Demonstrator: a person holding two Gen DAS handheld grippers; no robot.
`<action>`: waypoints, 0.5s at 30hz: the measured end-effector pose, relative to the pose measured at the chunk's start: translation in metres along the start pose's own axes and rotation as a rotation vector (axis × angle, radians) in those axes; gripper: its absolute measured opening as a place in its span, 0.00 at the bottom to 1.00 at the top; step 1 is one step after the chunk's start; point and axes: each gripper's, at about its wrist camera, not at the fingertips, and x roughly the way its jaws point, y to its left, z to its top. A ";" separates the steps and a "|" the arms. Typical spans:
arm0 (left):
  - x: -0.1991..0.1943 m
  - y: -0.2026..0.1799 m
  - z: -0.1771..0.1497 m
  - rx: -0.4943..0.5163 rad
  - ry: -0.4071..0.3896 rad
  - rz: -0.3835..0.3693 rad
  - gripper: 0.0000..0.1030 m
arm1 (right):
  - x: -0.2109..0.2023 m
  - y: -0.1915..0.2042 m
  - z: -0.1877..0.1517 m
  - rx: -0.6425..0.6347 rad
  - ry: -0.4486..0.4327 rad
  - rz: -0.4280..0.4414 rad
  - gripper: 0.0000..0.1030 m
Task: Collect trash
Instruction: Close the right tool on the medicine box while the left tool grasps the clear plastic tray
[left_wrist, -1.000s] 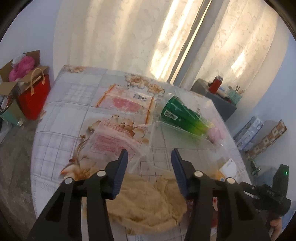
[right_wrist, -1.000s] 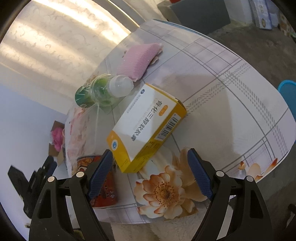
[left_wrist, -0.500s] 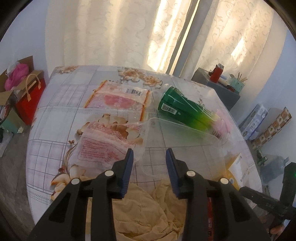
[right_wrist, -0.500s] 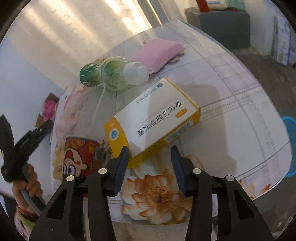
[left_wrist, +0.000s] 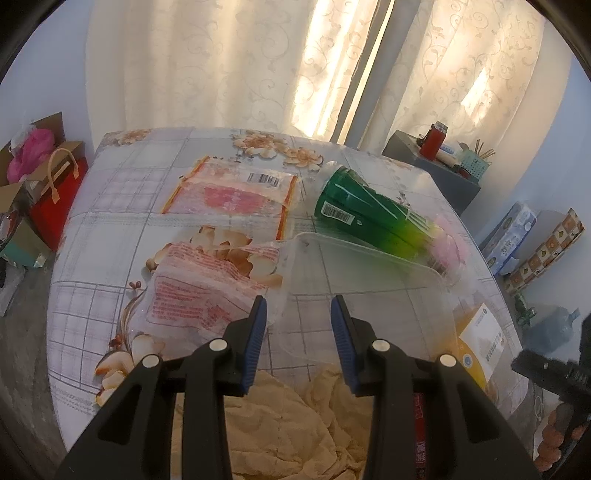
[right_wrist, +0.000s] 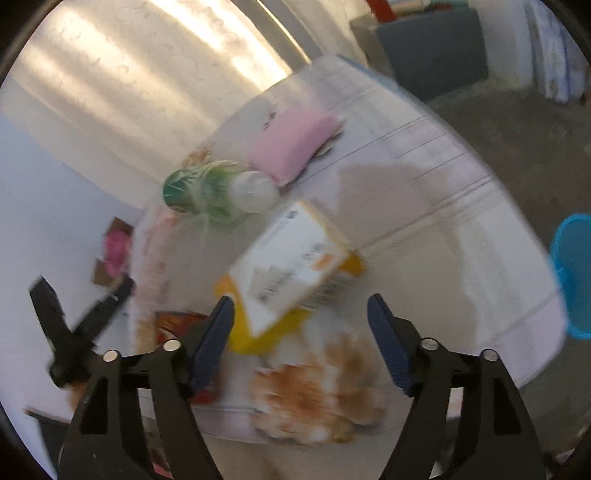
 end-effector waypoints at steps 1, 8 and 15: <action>0.001 0.000 0.000 -0.001 0.001 -0.001 0.34 | 0.008 0.002 0.004 0.019 0.014 -0.009 0.72; -0.005 0.006 -0.001 -0.023 -0.005 -0.007 0.34 | 0.046 0.009 0.028 0.057 -0.032 -0.140 0.72; -0.008 0.014 -0.002 -0.050 -0.008 -0.006 0.34 | 0.064 0.034 0.036 -0.042 -0.064 -0.225 0.75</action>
